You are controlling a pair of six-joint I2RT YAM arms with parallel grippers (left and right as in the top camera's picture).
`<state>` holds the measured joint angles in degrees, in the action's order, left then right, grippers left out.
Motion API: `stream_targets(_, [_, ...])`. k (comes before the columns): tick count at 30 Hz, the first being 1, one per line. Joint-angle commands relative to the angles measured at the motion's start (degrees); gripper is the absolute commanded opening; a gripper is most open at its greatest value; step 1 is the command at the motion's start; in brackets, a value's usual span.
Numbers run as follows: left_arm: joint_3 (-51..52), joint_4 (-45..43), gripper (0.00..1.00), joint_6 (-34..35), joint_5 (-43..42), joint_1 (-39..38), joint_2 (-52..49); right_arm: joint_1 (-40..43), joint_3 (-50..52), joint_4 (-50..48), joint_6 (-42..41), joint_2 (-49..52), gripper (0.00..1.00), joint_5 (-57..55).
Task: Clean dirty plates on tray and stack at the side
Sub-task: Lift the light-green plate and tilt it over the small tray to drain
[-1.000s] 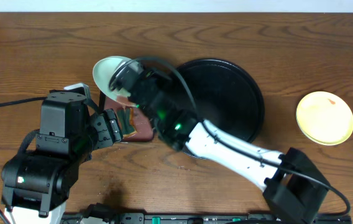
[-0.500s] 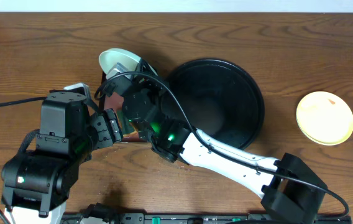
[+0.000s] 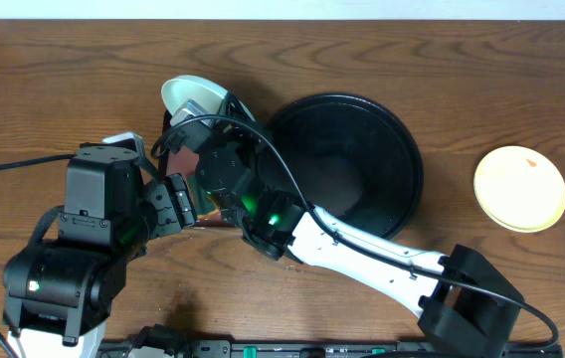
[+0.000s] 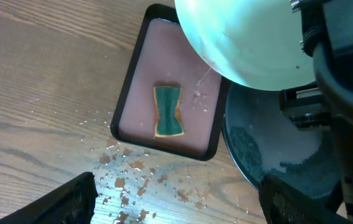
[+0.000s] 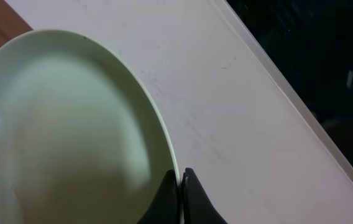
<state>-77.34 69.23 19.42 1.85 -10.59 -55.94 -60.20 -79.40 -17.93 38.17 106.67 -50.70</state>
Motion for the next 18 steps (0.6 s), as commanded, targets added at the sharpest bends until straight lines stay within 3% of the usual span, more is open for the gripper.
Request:
stream_targets(1, [-0.79, 0.24, 0.84, -0.31, 0.11, 0.28, -0.15, -0.26, -0.55, -0.57, 0.28, -1.22, 0.01, -0.96])
stream_targets(12, [-0.79, 0.24, 0.84, -0.31, 0.11, 0.28, -0.15, -0.09, -0.52, -0.28, -0.55, -1.22, 0.01, -1.14])
stream_targets(16, [-0.79, 0.24, 0.84, -0.31, 0.09, 0.28, -0.15, 1.49, -0.52, 6.49, -11.45, -1.22, 0.01, -1.66])
stream_targets(18, [-0.79, 0.24, 0.84, -0.31, 0.09, 0.28, -0.15, 2.73, -0.52, 8.92, -12.17, -1.22, 0.01, -0.90])
